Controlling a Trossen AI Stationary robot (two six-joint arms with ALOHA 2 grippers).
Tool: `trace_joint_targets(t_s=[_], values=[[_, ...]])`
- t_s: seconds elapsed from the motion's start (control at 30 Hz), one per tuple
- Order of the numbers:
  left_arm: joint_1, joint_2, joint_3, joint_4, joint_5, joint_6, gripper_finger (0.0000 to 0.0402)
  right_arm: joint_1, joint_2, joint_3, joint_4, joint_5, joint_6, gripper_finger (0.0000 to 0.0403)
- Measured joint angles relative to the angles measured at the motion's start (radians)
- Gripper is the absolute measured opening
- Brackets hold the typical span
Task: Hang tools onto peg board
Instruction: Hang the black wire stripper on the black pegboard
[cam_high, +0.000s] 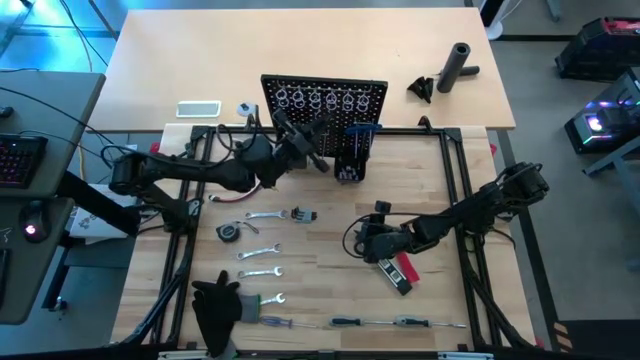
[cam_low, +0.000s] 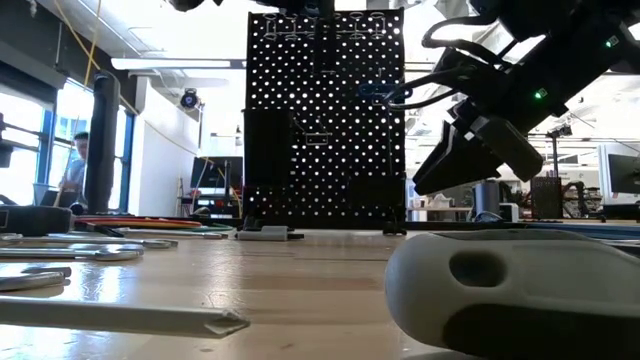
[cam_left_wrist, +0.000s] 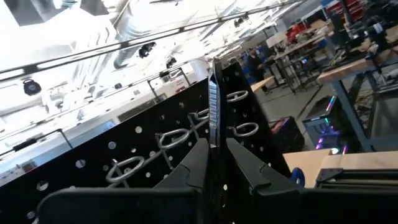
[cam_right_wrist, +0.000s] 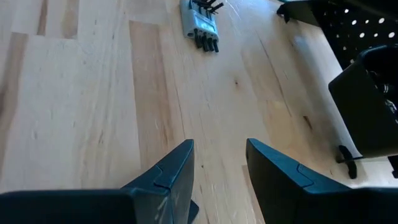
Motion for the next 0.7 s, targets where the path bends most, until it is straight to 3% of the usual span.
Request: trace_joint_targets(t_s=[0.43,0.7], values=[[-0.02,-0.009,0.002,-0.009,-0.098,0.053,0.0021,0.0,0.0,0.0,0.003,0.0,-0.002,0.0142],[0.003,-0.009,0.005,-0.055,-0.059,-0.025,0.0021,0.0,0.0,0.0,0.004,-0.002,-0.001,0.0142]])
